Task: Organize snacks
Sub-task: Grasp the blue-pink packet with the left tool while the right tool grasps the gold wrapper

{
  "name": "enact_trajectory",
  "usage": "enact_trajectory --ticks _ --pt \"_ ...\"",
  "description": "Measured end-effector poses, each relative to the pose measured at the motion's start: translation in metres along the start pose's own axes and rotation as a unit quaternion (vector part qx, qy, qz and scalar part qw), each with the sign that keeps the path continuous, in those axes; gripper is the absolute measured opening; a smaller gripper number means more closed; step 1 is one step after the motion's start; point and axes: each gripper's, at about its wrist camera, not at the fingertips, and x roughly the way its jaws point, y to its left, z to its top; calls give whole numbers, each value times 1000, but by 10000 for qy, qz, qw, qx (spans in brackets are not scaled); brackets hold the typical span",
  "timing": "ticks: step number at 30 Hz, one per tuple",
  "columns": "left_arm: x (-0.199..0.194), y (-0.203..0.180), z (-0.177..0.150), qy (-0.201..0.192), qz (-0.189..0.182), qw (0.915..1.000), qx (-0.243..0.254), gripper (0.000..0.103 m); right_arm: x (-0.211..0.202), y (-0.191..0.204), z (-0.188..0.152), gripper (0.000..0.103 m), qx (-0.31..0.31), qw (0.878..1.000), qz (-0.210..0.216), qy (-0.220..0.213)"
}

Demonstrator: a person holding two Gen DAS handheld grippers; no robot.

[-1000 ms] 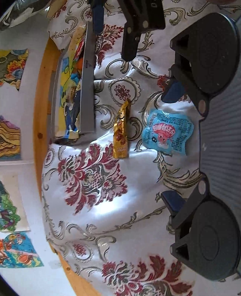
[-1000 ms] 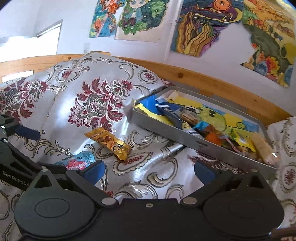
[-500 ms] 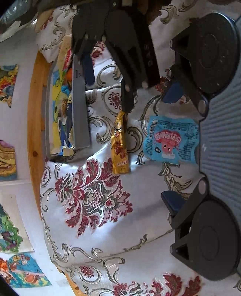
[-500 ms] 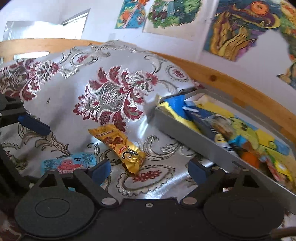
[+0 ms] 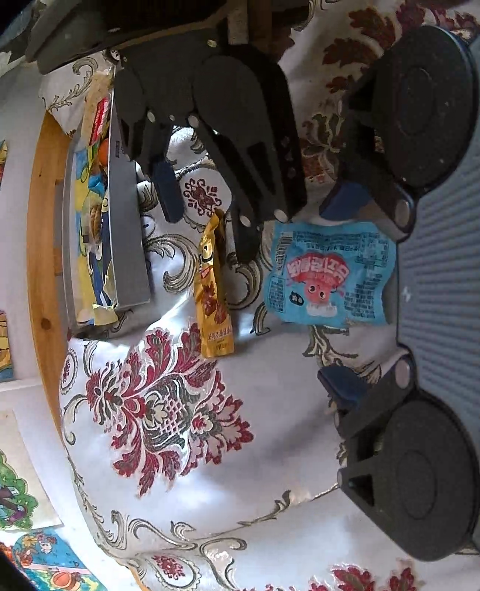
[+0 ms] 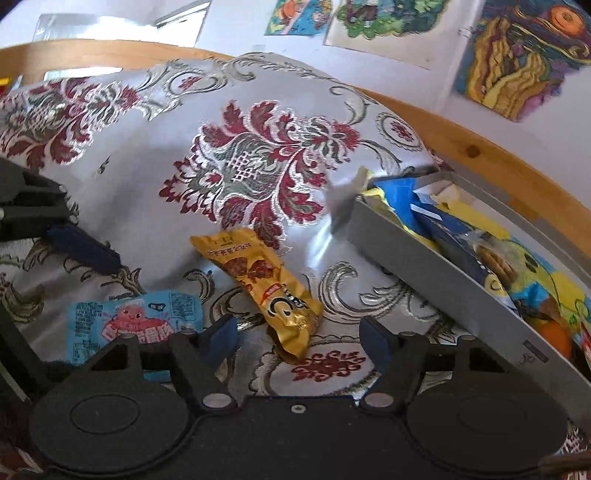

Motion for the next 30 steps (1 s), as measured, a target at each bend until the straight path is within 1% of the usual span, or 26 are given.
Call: enact_trajectory --ticks 6,9,14,15,17,18,19,22,26,27,30 --pt "2 4 3 119 -182 9997 -60 78 5 5 3 72 -280 9995 -70 -137" --pt "3 4 3 157 -221 9996 -22 75 9 7 6 67 -354 9993 -42 -140" --pt "5 4 3 180 -227 9996 -26 75 18 13 7 59 -487 9987 -104 -84" --pt "6 4 3 182 -230 9996 -43 74 19 14 8 56 -505 9986 -122 -81" --pt "7 5 3 185 -235 9995 -46 74 22 17 8 44 -562 9983 -145 -63" --pt "7 5 3 179 -233 9996 -50 72 23 19 8 38 -600 9980 -173 -48" --pt "7 5 2 169 -235 9996 -56 68 23 21 8 35 -647 9977 -214 -42" --pt "6 4 2 174 -248 9995 -59 64 22 24 7 29 -742 9969 -270 -74" --pt "7 5 1 197 -289 9993 -96 62 16 27 6 29 -802 9963 -301 -90" --pt "6 5 2 205 -295 9993 -100 62 14 27 6 27 -842 9959 -298 -105" --pt "5 4 2 215 -302 9992 -131 61 4 30 6 27 -1005 9941 -373 -144"
